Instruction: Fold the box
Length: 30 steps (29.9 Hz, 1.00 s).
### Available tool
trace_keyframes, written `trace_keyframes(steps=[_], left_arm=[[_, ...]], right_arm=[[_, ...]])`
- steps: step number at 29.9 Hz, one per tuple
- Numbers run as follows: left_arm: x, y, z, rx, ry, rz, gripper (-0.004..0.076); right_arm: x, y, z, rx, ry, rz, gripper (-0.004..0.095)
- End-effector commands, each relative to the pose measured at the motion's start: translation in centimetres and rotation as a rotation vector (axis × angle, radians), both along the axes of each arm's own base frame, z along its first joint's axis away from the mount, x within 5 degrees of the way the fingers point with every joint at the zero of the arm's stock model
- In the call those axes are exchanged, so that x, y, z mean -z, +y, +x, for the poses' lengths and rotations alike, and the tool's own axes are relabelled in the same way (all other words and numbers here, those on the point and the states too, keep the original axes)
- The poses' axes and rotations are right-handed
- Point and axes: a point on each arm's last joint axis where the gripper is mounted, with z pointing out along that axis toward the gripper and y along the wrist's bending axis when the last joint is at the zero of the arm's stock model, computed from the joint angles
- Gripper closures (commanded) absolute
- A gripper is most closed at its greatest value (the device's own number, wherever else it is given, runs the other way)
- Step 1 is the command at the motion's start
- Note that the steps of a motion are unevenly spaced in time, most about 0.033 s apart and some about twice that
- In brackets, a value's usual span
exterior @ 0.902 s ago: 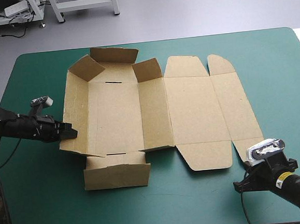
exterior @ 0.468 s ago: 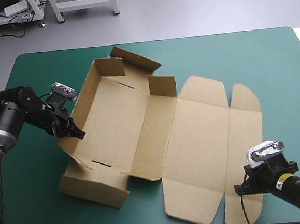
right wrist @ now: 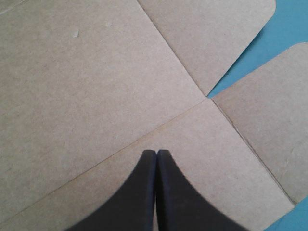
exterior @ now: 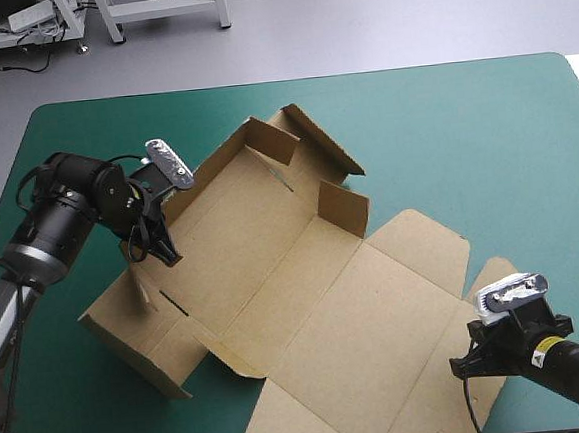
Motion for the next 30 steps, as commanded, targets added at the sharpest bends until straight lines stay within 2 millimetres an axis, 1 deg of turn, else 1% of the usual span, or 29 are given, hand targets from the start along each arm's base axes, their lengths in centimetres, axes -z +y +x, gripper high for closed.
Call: trace_keyframes(steps=[1, 3, 5, 9, 11, 15, 19, 22, 25, 27, 30], left_arm=[[-1.8, -1.4, 0.8, 0.095, -0.206, 0.081, 0.0729], [-2.0, -2.2, 1.5, 0.128, -0.285, 0.141, 0.0729], [-2.0, -3.0, 1.8, 0.141, -0.317, 0.157, 0.0729], [-2.2, -4.2, 1.3, 0.208, -0.34, 0.201, 0.0729], [-2.6, -4.6, 0.8, 0.235, -0.362, 0.244, 0.0729], [-3.5, -4.9, -0.7, 0.266, -0.397, 0.235, 0.0729], [-3.9, -4.3, -2.0, 0.284, -0.439, 0.247, 0.0729], [-3.6, -3.8, -2.9, 0.306, -0.462, 0.241, 0.0729], [-2.9, -3.5, -3.9, 0.344, -0.487, 0.233, 0.0729], [-2.3, -3.9, -4.6, 0.384, -0.505, 0.244, 0.0729], [-1.2, -5.0, -5.5, 0.437, -0.53, 0.268, 0.0729]], right_arm=[[-1.2, 0.1, 0.4, 0.011, -0.066, 0.032, 0.0933], [-1.2, 0.1, 0.4, 0.01, -0.063, 0.034, 0.0932], [-1.2, 0.1, 0.4, 0.01, -0.057, 0.032, 0.0932], [-1.1, 0.1, 0.3, 0.008, -0.047, 0.029, 0.0933], [-1.1, 0.1, 0.3, 0.007, -0.047, 0.028, 0.0933], [-1.1, 0.1, 0.3, 0.004, -0.049, 0.025, 0.0932], [-0.9, 0.2, 0.5, -0.02, -0.045, -0.002, 0.0932], [-0.8, 0.3, 0.9, -0.022, -0.018, -0.008, 0.0931], [-1.4, 0.6, 1.6, -0.022, -0.012, -0.01, 0.0931], [-2.0, 0.7, 2.0, -0.022, -0.019, -0.007, 0.0931], [-3.2, 0.9, 2.7, -0.022, -0.037, -0.001, 0.0931]])
